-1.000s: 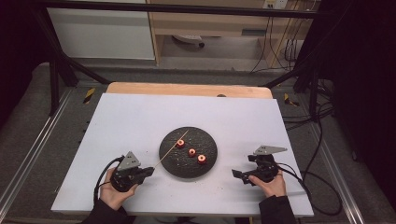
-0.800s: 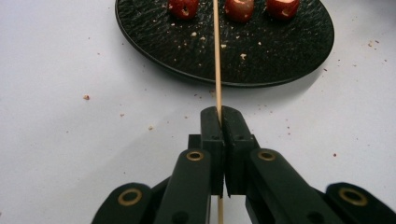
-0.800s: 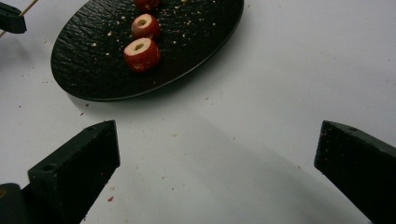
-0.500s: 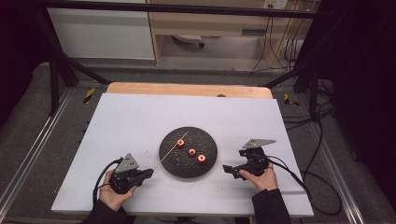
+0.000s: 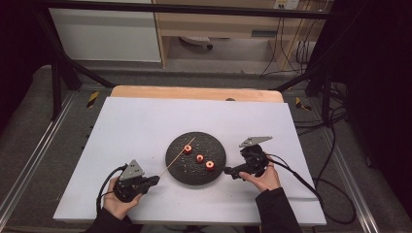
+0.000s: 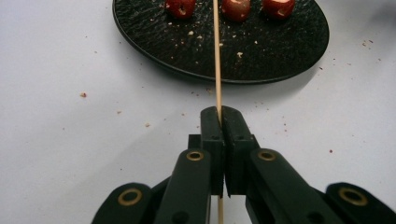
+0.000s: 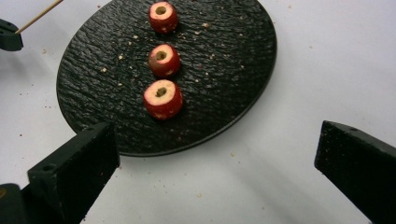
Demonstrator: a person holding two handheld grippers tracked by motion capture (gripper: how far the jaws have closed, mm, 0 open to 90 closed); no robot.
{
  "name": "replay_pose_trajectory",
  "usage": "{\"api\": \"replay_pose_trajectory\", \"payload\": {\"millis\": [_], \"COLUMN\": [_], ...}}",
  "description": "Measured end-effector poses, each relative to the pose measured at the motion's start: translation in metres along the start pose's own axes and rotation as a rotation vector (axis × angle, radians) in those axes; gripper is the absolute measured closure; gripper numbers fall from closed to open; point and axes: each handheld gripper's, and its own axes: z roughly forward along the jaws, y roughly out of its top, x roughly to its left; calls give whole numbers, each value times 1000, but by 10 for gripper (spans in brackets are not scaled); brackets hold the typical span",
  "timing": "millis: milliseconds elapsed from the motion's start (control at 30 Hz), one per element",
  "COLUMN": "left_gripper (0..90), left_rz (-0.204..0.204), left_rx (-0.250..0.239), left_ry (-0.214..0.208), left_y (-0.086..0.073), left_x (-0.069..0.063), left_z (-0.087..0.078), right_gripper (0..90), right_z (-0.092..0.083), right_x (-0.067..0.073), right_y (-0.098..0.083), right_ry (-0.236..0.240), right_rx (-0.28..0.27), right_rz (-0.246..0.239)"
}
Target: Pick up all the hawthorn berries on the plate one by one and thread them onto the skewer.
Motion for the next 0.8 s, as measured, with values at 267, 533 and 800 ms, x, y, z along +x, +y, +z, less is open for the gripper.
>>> {"api": "replay_pose_trajectory", "payload": {"millis": [267,533,800], "left_gripper": [880,880,880], "left_rz": [-1,3,3], "left_rx": [1,5,5], "left_ry": [-4,-4,-1], "left_y": [0,0,-1], "left_x": [0,0,1], "left_z": [1,1,1], "right_gripper": [22,86,214], "right_z": [11,27,41], "right_x": [13,22,27], "right_y": [22,44,63], "right_ry": [-5,-12,16], "right_rx": [60,153,247], "right_rz": [-57,-102,-139]}}
